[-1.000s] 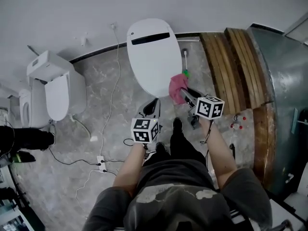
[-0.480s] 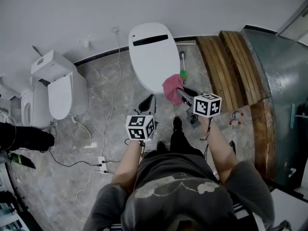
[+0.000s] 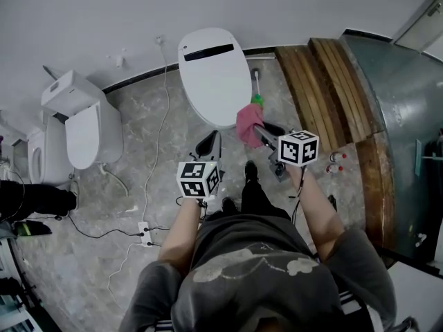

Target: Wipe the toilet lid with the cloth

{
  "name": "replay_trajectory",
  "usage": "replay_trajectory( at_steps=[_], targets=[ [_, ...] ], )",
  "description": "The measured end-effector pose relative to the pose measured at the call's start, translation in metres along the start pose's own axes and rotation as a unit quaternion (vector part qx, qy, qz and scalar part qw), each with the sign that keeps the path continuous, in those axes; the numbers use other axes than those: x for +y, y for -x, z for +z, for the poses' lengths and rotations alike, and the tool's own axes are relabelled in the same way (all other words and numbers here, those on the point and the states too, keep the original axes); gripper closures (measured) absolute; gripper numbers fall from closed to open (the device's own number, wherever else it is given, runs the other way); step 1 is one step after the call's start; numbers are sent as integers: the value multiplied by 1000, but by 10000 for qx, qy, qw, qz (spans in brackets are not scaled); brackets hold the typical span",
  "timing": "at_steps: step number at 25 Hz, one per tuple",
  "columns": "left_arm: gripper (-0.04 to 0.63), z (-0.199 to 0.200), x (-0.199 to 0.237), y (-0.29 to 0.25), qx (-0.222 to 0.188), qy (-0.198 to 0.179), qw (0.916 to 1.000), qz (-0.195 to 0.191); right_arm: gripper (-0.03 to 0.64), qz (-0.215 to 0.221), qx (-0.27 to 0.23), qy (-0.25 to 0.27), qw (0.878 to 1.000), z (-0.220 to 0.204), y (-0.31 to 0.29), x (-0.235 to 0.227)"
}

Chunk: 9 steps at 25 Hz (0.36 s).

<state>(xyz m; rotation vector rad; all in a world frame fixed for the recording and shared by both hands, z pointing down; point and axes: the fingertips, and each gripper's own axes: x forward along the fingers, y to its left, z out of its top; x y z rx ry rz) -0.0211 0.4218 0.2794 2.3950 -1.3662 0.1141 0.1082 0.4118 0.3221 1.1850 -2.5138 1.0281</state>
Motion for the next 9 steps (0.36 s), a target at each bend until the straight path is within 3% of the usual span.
replay_trajectory(
  at_steps=[9],
  targets=[
    [586,2,-11,-10,5,-2,10000,-33,540,-119,-97,-153,9998,2,12,-17]
  ],
)
